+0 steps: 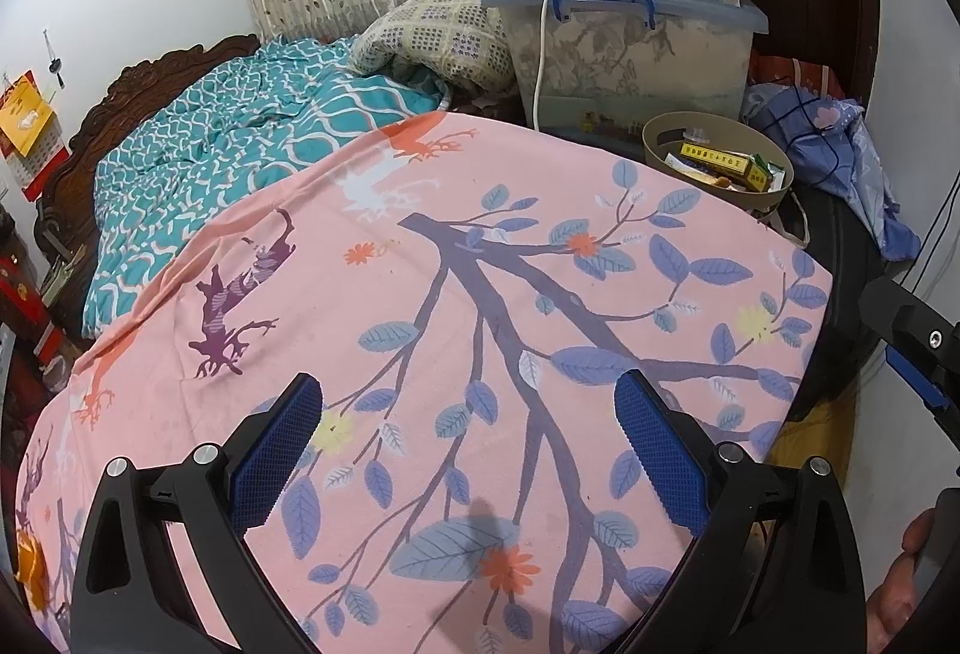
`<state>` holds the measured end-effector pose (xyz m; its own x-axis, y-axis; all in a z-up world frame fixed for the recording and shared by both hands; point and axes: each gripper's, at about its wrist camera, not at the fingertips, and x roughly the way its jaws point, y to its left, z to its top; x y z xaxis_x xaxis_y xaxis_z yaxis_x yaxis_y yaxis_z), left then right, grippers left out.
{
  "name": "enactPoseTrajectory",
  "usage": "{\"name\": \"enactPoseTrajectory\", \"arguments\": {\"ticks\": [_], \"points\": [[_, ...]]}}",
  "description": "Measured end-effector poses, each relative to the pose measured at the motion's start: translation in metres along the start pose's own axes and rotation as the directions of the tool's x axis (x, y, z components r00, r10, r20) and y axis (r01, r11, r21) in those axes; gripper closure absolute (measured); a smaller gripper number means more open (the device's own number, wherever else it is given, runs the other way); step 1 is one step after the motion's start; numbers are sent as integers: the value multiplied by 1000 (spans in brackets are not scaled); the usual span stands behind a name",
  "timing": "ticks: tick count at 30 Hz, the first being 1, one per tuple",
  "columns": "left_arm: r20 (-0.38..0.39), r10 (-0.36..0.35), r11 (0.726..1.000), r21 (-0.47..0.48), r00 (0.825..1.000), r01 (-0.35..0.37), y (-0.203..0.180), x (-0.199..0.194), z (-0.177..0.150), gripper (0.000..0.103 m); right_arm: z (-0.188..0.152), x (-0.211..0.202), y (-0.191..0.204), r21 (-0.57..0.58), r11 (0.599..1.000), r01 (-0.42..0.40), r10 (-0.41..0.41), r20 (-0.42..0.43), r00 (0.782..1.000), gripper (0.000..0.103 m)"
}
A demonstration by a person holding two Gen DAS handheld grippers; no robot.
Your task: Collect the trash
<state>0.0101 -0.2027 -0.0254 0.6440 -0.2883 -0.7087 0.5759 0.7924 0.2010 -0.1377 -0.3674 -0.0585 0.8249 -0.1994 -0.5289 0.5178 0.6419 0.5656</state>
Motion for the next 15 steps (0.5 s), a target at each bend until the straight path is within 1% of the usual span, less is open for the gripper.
{"name": "enactPoseTrajectory", "arguments": {"ticks": [15], "points": [[-1, 1, 1000, 2, 1000, -1, 0, 0, 0, 9, -1, -1, -3, 4, 1000, -1, 1, -1, 1000, 4]]}}
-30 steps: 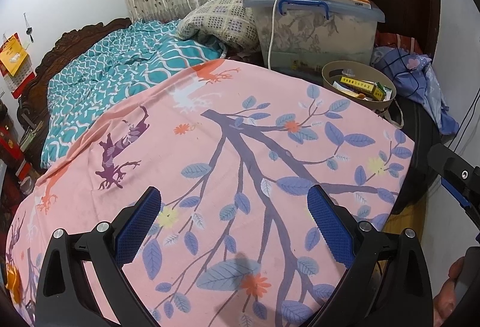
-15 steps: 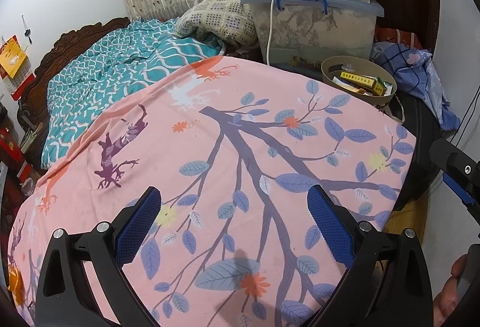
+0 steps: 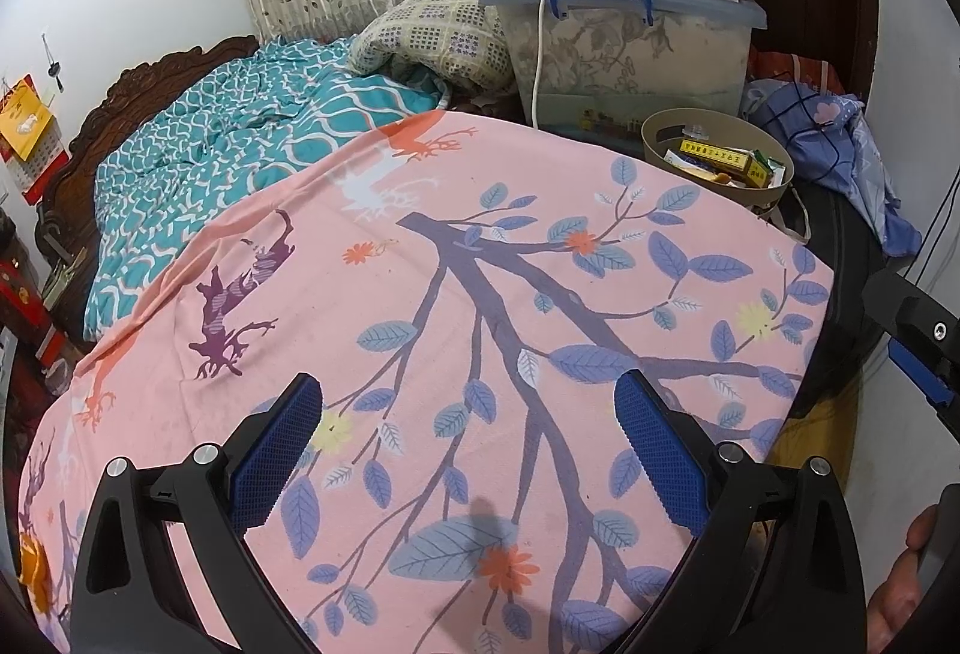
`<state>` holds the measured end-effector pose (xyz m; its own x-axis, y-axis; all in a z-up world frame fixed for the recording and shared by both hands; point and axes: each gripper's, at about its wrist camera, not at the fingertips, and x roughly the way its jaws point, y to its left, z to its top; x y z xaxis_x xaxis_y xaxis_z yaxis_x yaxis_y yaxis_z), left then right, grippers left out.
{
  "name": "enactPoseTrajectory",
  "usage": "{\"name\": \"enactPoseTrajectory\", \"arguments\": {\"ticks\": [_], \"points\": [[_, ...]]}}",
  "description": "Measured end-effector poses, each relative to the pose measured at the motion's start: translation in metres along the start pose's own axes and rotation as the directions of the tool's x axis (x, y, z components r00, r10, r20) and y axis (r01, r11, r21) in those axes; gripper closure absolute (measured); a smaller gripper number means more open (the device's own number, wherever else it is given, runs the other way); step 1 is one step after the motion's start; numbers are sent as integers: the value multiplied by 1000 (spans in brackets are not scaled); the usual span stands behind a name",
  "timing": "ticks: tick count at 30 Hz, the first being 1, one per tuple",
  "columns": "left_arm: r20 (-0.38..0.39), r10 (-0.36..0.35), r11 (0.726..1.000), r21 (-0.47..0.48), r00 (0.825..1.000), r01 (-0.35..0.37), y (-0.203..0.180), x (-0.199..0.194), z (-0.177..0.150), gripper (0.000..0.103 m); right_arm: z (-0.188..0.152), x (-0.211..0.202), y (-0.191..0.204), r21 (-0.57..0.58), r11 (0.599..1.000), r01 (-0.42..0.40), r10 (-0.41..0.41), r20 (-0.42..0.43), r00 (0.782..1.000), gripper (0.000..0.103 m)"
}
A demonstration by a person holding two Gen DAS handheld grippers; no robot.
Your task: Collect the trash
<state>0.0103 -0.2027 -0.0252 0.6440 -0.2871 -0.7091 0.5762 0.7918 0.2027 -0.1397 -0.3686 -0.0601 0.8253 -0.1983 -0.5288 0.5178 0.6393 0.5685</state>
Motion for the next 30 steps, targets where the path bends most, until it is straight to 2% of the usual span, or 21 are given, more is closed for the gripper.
{"name": "enactPoseTrajectory", "arguments": {"ticks": [30], "points": [[-3, -2, 1000, 7, 1000, 2, 1, 1, 2, 9, -3, -2, -2, 9, 1000, -1, 1, -6, 1000, 4]]}}
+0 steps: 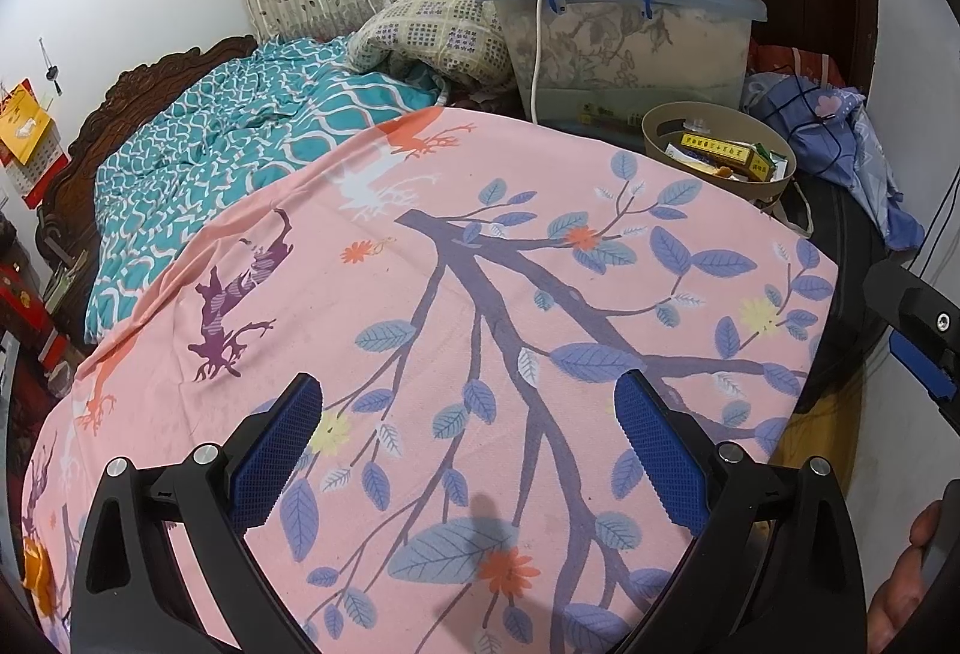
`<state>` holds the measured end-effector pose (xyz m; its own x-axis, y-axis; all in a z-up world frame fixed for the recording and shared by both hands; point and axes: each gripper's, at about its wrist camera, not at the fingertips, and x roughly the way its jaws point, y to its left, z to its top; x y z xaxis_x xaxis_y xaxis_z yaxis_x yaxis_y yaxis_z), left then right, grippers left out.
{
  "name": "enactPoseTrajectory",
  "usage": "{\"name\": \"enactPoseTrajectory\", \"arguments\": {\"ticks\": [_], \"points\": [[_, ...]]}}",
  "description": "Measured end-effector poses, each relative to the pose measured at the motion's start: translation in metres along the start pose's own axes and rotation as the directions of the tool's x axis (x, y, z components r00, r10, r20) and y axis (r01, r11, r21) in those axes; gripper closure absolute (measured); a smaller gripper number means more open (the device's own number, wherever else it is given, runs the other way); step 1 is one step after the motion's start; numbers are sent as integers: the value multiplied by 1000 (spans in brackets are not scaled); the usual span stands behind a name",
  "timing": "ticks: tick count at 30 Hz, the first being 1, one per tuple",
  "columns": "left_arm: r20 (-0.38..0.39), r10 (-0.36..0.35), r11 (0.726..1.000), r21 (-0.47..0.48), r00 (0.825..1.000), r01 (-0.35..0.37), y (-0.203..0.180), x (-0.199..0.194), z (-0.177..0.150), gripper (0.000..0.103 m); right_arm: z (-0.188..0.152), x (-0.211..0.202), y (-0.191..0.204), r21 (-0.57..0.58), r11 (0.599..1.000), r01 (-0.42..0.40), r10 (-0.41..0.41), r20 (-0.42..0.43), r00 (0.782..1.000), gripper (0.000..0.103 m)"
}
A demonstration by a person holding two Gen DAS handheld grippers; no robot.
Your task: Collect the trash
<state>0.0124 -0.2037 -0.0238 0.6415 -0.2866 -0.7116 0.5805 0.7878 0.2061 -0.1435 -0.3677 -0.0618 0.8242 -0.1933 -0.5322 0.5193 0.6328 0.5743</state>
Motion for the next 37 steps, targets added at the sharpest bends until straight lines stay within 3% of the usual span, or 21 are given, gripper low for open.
{"name": "enactPoseTrajectory", "arguments": {"ticks": [30, 37], "points": [[6, -17, 999, 33, 1000, 17, 4, -2, -10, 9, 4, 2, -1, 5, 1000, 1, -1, -4, 1000, 4], [-4, -27, 999, 28, 1000, 27, 19, -8, -18, 9, 4, 3, 0, 6, 1000, 2, -2, -5, 1000, 4]]}}
